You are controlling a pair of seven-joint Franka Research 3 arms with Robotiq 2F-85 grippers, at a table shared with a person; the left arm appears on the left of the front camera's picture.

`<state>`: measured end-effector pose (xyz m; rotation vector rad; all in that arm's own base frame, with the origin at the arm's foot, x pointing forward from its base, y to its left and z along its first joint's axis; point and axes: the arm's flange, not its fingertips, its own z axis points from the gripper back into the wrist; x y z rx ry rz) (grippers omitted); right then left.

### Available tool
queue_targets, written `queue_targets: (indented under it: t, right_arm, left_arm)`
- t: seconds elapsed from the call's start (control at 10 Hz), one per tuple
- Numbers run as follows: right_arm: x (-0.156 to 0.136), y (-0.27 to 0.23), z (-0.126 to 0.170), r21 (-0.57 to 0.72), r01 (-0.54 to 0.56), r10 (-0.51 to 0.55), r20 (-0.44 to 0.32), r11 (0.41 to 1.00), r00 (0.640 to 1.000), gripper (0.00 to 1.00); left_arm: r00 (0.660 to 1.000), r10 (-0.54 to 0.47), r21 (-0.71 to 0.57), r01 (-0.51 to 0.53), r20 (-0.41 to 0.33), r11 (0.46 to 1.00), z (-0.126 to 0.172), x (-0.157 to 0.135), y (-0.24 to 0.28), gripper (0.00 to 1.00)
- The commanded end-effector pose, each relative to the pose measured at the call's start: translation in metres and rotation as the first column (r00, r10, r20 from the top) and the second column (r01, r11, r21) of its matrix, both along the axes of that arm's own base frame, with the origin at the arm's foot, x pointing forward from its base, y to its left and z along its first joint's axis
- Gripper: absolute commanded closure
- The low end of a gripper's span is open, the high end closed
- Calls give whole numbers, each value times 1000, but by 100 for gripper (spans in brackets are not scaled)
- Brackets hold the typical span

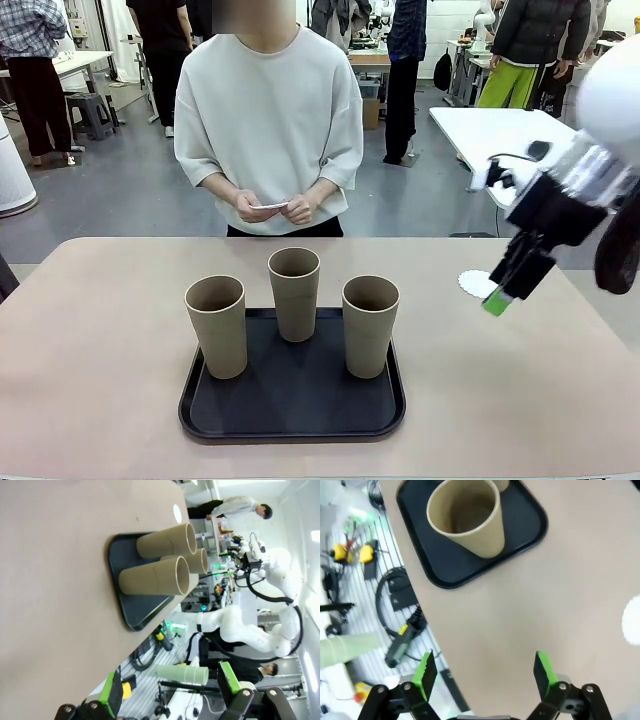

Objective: Place coasters on the table and set cups on them.
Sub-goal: Pick up one Reusable plastic cup and place it on a coaster set by the human.

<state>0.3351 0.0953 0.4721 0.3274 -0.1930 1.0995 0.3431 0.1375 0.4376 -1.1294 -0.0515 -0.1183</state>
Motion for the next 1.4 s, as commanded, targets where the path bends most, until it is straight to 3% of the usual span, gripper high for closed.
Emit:
queue_targets:
  t: [0.0,0.1,0.2,0.3,0.7,0.9,1.0,1.3]
  right_arm:
    - [0,10,-26,-53,-50,56,101,997,993,0]
    - [-7,18,-35,-33,-72,75,106,997,992,0]
    - [-13,15,-37,53,10,-14,85,999,996,0]
    - [-3,22,-19,-45,-65,68,70,997,995,0]
    - [-1,22,-20,-31,-58,60,81,998,995,0]
    - [14,-30,-36,255,-257,198,238,932,951,0]
    - [22,-44,-49,310,-348,255,303,885,918,0]
    - [44,-58,-96,505,-389,246,327,770,912,0]
  left_arm:
    - [1000,-6,-13,6,12,1000,1,-1,4,0]
    - [1000,-6,-13,6,12,1000,1,-1,4,0]
    - [1000,-6,-13,6,12,1000,1,-1,4,0]
    - [1000,-6,-13,6,12,1000,1,-1,4,0]
    - [1000,-6,-13,6,12,1000,1,-1,4,0]
    - [1000,-6,-13,6,12,1000,1,-1,4,0]
    - [1000,-6,-13,6,12,1000,1,-1,4,0]
    - [1000,-6,-13,6,12,1000,1,-1,4,0]
